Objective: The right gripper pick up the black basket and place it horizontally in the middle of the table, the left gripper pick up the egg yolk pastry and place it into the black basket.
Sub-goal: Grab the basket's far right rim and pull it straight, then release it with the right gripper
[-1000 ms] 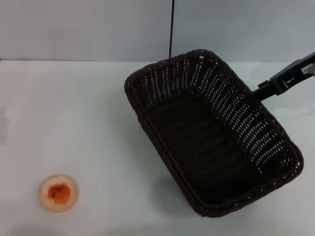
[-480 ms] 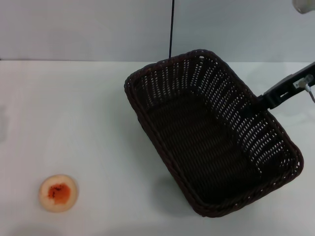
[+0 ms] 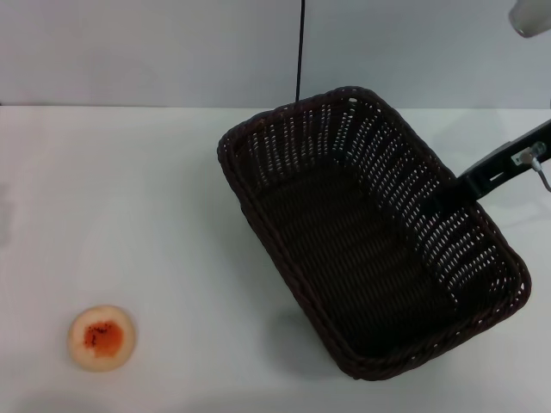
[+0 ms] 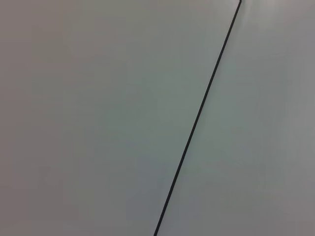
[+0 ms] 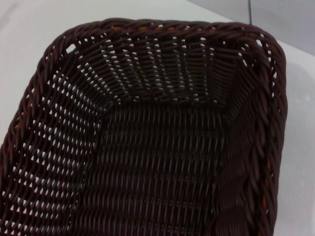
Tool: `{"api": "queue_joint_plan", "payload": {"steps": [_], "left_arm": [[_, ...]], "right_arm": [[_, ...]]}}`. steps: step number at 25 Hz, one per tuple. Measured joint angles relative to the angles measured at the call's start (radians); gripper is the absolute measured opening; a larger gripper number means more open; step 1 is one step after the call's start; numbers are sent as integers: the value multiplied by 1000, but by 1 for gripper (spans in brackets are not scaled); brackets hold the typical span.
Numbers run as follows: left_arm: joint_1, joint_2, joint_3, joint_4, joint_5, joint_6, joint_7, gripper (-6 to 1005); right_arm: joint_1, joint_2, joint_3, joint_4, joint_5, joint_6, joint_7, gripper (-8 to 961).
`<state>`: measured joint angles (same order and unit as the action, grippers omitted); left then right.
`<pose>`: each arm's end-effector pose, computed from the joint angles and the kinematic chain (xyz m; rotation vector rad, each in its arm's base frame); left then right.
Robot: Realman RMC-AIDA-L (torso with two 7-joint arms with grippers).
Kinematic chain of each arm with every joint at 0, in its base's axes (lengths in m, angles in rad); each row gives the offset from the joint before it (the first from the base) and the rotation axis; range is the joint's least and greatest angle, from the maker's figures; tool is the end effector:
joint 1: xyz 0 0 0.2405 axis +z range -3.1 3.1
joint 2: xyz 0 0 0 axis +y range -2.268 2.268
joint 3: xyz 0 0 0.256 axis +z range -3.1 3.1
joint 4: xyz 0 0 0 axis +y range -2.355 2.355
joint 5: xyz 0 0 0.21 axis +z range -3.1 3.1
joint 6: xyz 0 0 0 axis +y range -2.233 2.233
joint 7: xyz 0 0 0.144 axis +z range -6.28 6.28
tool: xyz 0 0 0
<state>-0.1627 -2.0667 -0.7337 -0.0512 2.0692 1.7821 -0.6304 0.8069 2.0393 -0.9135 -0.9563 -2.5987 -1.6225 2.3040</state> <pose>-0.3641 0.2047 0.0578 -1.2157 -0.5624 -1.1923 0.2050 0.3878 0.0258 -2.6793 1.1481 -0.2896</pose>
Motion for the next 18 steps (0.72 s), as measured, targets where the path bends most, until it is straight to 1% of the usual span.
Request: {"api": "queue_joint_plan", "payload": {"steps": [3,9,11,16,18], "left_arm": [[0,0,-6,0,0,-6,0,633],[-2,1,-11,1,0,-16,0,635],[-2,1,-11,1,0,-16,0,635],[-3,1,-10,1,0,-16,0,637],[-3,1,-10,1,0,-17,0,638]], "right_arm": [[-9,0,1,0,0,0,0,603],[-20,-1,10,-1,3,2,-4,423],[-25,-1,9,-5,5,8,-6,212],[-35,-1,14,-18,46,-2,-9,205],[-49,1,14,-44,74,-1,-21,204]]}}
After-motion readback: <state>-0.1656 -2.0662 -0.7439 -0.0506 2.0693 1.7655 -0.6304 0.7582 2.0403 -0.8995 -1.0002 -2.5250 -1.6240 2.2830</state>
